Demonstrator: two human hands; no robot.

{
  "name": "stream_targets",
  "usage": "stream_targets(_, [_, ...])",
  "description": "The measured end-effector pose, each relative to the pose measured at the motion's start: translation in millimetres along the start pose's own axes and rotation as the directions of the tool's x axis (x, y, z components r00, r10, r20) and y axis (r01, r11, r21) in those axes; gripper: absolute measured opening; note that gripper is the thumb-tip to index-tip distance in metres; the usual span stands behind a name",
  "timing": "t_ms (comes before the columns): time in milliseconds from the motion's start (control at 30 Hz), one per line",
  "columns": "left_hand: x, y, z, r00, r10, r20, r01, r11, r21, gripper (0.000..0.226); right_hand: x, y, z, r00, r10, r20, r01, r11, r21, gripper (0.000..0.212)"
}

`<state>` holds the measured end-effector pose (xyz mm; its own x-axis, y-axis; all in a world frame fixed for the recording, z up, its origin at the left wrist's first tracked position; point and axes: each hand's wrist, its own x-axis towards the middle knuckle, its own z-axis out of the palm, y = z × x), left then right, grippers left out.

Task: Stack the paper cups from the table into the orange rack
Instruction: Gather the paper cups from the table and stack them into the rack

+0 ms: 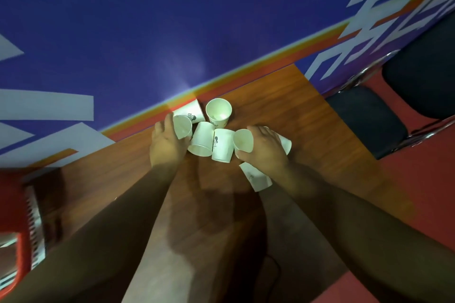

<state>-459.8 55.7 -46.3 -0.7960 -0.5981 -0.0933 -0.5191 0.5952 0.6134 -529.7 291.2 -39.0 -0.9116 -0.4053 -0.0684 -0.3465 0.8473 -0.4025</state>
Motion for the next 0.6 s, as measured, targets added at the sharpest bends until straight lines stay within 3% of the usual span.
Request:
stream_targets(267, [-55,-4,-86,0.989,-0.014,-0.148,-0.016,0.981,-0.196,0.077,-14,-78,-49,0.989,-0.127,0.076,0.113,0.980,0.166,0.072])
stream_targets(400, [-90,-23,-148,0.980,-0.048,-0.191,-0.007,0.960,-0.280,0.074,-29,-150,-63,0.968,-0.228,0.106,0.195,0.947,0.256,0.073])
stream_targets(600, [-158,-96,-249,0.944,0.035,-0.329,-0.131,0.953,-0.273,0.057,-77,-275,-48,0.915,-0.379,0.134,0.324,0.892,0.314,0.077])
